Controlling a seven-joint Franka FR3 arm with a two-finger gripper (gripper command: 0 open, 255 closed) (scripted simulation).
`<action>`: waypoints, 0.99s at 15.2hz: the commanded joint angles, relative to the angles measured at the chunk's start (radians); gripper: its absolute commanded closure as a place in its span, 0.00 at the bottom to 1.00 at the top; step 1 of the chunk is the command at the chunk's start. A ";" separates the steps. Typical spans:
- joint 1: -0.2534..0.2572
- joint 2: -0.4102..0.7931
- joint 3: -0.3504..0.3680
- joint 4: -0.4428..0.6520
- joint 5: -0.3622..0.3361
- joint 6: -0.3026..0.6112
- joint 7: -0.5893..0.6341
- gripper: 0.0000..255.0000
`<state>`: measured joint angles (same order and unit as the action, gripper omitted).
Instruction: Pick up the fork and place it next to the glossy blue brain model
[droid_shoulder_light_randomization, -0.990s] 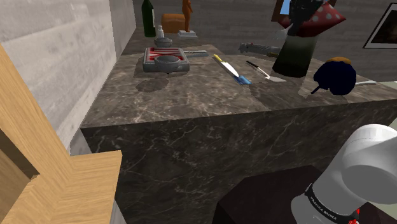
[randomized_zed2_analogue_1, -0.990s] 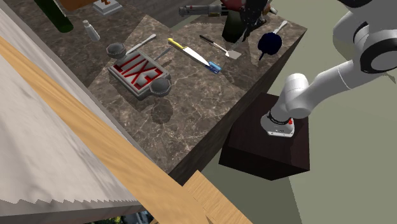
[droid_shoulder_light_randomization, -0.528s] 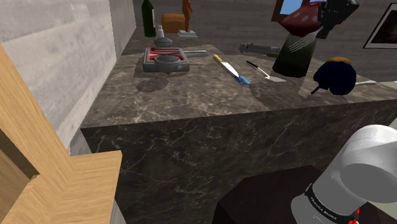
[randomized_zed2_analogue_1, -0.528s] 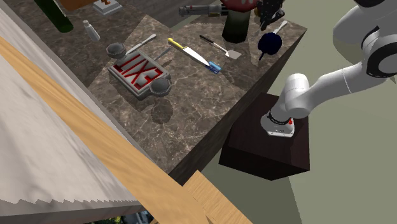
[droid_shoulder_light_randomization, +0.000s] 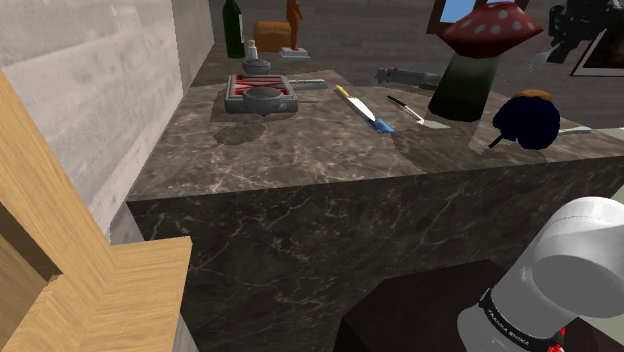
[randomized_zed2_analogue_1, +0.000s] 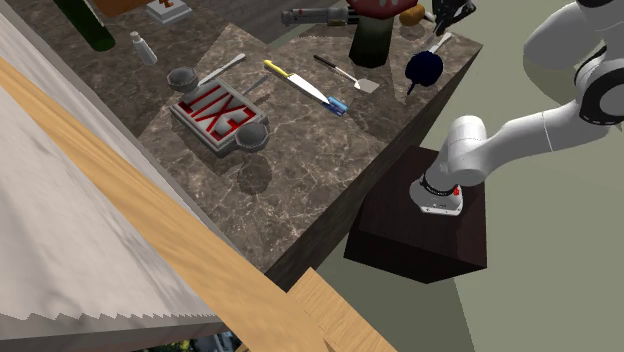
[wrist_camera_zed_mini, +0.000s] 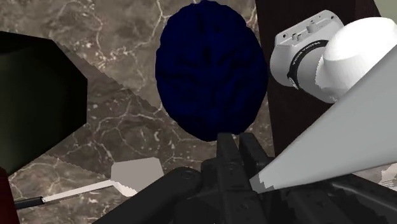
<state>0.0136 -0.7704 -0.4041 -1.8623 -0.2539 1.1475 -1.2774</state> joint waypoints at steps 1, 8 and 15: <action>-0.006 -0.018 -0.040 0.007 -0.037 -0.014 -0.053 1.00; -0.009 -0.036 -0.175 0.085 -0.155 -0.058 -0.227 1.00; -0.003 -0.048 -0.270 0.118 -0.233 -0.057 -0.335 1.00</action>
<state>0.0149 -0.8065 -0.6721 -1.7232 -0.4809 1.0805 -1.6122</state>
